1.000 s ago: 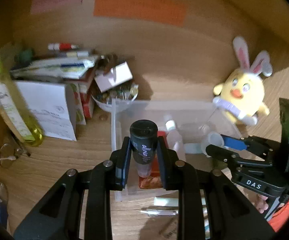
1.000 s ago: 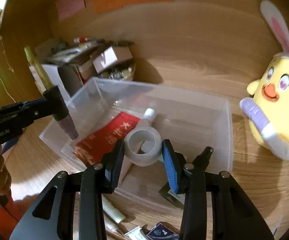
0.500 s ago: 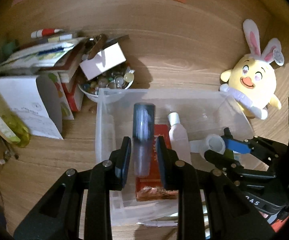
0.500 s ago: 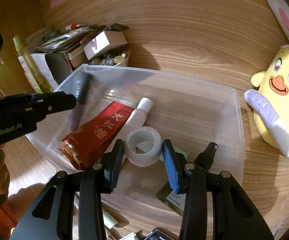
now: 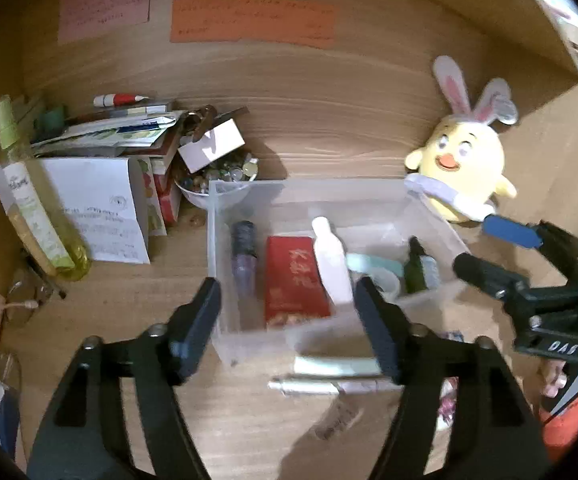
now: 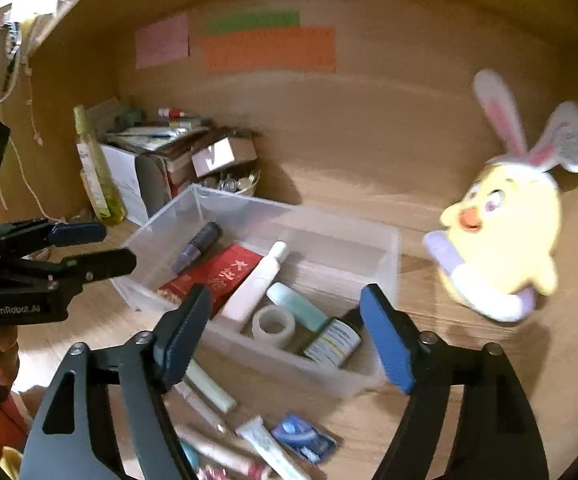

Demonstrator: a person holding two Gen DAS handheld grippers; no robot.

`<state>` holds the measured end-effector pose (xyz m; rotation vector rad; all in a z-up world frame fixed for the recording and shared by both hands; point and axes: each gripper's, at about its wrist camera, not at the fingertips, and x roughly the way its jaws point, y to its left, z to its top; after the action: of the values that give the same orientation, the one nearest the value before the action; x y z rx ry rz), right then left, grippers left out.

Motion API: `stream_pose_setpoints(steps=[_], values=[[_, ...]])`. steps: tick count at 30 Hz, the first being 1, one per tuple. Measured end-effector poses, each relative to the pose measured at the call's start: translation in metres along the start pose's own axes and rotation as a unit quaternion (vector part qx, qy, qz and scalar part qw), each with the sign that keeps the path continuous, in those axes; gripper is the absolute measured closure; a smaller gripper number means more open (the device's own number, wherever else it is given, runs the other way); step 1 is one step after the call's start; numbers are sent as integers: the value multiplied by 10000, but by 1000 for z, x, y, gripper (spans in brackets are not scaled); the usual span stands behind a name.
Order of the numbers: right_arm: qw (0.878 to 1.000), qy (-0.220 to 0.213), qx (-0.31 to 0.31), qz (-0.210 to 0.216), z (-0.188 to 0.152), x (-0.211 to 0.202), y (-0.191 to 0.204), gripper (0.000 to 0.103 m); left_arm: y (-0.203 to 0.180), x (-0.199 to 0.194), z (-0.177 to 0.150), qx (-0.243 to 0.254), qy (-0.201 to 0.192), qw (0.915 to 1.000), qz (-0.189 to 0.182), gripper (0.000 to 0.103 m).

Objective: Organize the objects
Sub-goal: 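Drop purple tube into bin with left tool while right tool drops tape roll, then grasp eraser with left tool while right tool grasps braided bracelet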

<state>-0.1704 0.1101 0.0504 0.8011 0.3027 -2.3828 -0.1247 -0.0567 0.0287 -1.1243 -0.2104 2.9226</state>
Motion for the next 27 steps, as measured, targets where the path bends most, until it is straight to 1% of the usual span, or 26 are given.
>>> stream_pose_setpoints(steps=[3,5,8,14,18,22,27], values=[[9999,-155,3,-34,-12,-23,-2,21,-6,-9,-13,107,-22,9999,3,21],[9998,-207,76,-15,-22,-34,-5,20,-9,-12,-22,172,-10,9998,33,18],[9997,-136,190,12,-41,-45,-9,20,-11,-13,-36,175,61,9998,-22,13],[9993,194,297,-105,-88,-51,-11,20,-13,-7,-63,195,321,9993,-5,13],[9975,570,406,-4,-118,-44,-11,20,-12,5,-83,205,636,9978,-8,13],[9952,856,463,30,-141,-38,-10,20,-11,18,-98,152,959,9953,-31,13],[9934,993,575,83,-156,-37,-10,20,-16,24,-103,182,1069,9941,-38,14]])
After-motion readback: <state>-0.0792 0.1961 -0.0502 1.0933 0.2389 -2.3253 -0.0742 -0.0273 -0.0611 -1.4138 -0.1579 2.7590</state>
